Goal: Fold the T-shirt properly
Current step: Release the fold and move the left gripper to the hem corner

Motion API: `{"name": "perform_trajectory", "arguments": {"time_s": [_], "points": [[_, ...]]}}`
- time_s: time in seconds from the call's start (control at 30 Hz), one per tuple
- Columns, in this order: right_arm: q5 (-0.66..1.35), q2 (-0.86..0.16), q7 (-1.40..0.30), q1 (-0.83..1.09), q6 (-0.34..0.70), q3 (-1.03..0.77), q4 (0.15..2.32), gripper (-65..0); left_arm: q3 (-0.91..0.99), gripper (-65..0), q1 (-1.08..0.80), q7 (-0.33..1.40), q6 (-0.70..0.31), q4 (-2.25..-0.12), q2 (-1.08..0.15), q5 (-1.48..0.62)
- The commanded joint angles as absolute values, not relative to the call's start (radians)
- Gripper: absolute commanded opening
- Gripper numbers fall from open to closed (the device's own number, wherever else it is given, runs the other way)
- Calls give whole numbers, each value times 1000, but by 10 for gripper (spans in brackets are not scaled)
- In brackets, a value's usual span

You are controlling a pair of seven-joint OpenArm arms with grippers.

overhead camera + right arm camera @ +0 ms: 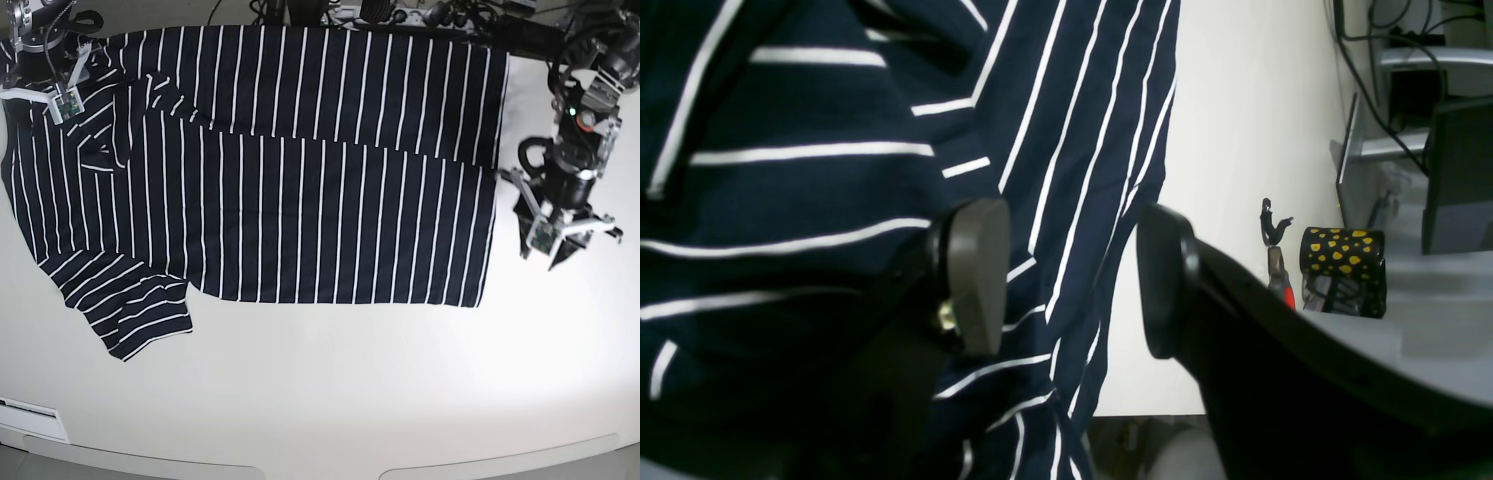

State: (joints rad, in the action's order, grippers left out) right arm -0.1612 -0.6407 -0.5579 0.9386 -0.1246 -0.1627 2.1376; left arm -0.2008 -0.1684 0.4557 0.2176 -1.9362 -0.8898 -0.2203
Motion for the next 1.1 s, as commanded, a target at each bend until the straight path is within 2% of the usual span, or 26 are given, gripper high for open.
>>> {"name": "perform_trajectory", "arguments": {"time_s": [0.0, 0.07, 0.13, 0.23, 0.3, 0.33, 0.43, 0.7, 0.9, 1.07], "points": [[-177, -651, -546, 947, -141, -172, 2154, -317, -142, -402, -123, 430, 202, -1901, -878, -266], [-177, -651, -546, 947, -141, -172, 2154, -317, -55, -401, -47, 422, 100, -1782, -802, -399], [-177, -651, -545, 947, -146, -172, 2154, -317, -6, -378, 31, 424, -45, -1642, -741, -506], [-177, -651, -545, 947, -147, -172, 2154, -317, 2, -315, 140, 442, -257, -1422, -680, -639], [-177, -651, -545, 947, -147, -172, 2154, -317, 1, -303, 204, 477, -377, -1292, -648, -729], [-177, -651, -544, 947, -147, -172, 2154, -317, 0, -303, 232, 492, -406, -1238, -634, -776], [-177, -651, -542, 947, -147, -172, 2154, -317, 0, -303, 300, 506, -437, -1111, -593, -848], [-177, -651, -543, 920, -147, -172, 2154, -317, -41, -303, 423, 525, -487, -906, -484, -851], [-176, -651, -546, 888, -146, -172, 2154, -317, -141, -303, 461, 544, -487, -804, -435, -845], [-176, -651, -546, 872, -138, -172, 2154, -317, -177, -303, 460, 662, -518, -793, -397, -855]]}}
